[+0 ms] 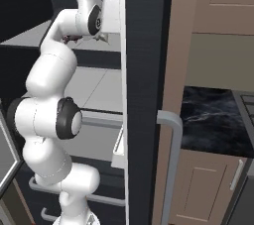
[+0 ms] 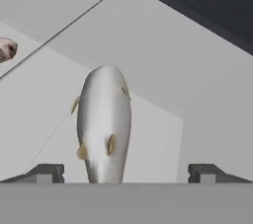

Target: Gather the onion and garlic from the fridge and place them on a tray on the dining counter. Then gather the fishs from the fridge and place them on the other tray.

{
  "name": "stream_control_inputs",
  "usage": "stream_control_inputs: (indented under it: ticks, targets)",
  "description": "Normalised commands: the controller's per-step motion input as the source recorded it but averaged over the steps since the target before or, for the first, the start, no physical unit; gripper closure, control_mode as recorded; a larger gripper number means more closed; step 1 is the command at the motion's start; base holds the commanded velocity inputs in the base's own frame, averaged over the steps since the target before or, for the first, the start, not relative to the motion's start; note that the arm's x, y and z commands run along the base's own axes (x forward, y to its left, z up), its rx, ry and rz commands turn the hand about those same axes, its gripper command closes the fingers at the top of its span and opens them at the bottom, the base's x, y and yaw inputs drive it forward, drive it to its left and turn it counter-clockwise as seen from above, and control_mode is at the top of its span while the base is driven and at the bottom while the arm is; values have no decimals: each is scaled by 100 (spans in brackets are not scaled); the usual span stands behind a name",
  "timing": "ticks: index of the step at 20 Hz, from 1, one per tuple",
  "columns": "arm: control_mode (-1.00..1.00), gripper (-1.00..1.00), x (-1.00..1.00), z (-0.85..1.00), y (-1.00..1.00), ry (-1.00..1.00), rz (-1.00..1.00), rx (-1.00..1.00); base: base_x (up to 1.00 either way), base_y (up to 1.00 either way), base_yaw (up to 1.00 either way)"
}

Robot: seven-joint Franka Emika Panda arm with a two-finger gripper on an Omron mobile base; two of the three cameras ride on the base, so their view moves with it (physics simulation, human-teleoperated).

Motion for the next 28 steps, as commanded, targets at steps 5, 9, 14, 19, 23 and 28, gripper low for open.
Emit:
stream_control_inputs:
  ticks: [5,9,14,19,23,28]
  targets:
    - [-100,-100,10,-20,5,1,0,0,0,0,0]
    - [-100,-100,0,-35,10,0,0,0,0,0,0]
    - [-100,-100,14,-25,3,0,0,0,0,0,0]
    - [-100,-100,24,-23,0,0,0,0,0,0,0]
    - [-100,100,5,-48,4,5,0,0,0,0,0]
    - [-100,100,-1,-48,0,4,0,0,0,0,0]
